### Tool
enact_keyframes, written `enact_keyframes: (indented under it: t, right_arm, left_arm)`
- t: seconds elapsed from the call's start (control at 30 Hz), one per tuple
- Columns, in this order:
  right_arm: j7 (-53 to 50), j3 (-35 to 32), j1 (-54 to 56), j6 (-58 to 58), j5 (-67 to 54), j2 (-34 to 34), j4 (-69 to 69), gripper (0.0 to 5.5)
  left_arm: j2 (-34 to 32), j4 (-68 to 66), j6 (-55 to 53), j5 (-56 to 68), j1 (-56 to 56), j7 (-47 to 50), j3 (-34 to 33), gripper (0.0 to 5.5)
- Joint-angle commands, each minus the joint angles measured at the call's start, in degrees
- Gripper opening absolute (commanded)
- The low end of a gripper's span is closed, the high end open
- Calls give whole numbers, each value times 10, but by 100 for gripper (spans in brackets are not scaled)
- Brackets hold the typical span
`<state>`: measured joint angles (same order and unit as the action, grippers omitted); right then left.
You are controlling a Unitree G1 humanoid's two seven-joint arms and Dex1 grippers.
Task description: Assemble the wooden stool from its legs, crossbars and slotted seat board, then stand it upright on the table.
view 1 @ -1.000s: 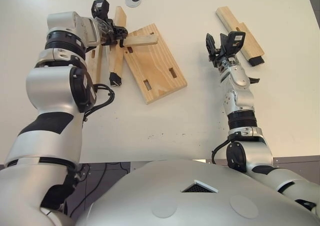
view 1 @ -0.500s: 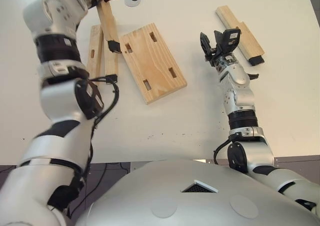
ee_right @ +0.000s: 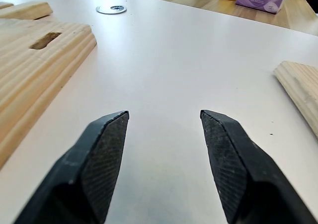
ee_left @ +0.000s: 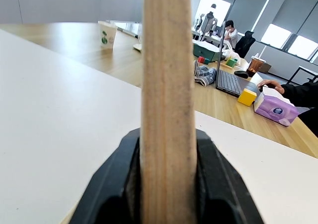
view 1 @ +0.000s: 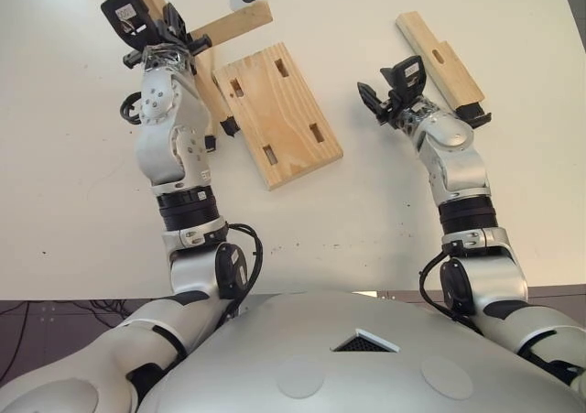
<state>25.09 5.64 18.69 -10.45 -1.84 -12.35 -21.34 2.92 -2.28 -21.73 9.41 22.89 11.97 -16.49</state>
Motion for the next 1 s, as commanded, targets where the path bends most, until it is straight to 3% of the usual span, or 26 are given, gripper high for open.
enact_keyframes:
  t: [0.03, 0.33, 0.67, 0.8, 1.0]
  right_arm:
    - [20, 25, -8, -29, 17, -14, 21, 266]
    - [29, 38, -23, -58, 23, -7, 47, 266]
    - [-38, -13, -27, -52, 11, 15, 63, 266]
    - [-82, -48, -19, -30, -4, 28, 66, 266]
    - [-84, -33, -41, -62, 22, -2, 91, 266]
  left_arm:
    - [0, -105, 108, -25, 17, 8, 8, 101]
    - [-31, -445, 325, -15, 172, -7, -15, 101]
    - [-16, -566, 393, 86, 247, -82, -73, 101]
    - [-9, -479, 349, 97, 198, -111, -55, 101]
    - [62, -53, 160, 80, -14, -30, 41, 101]
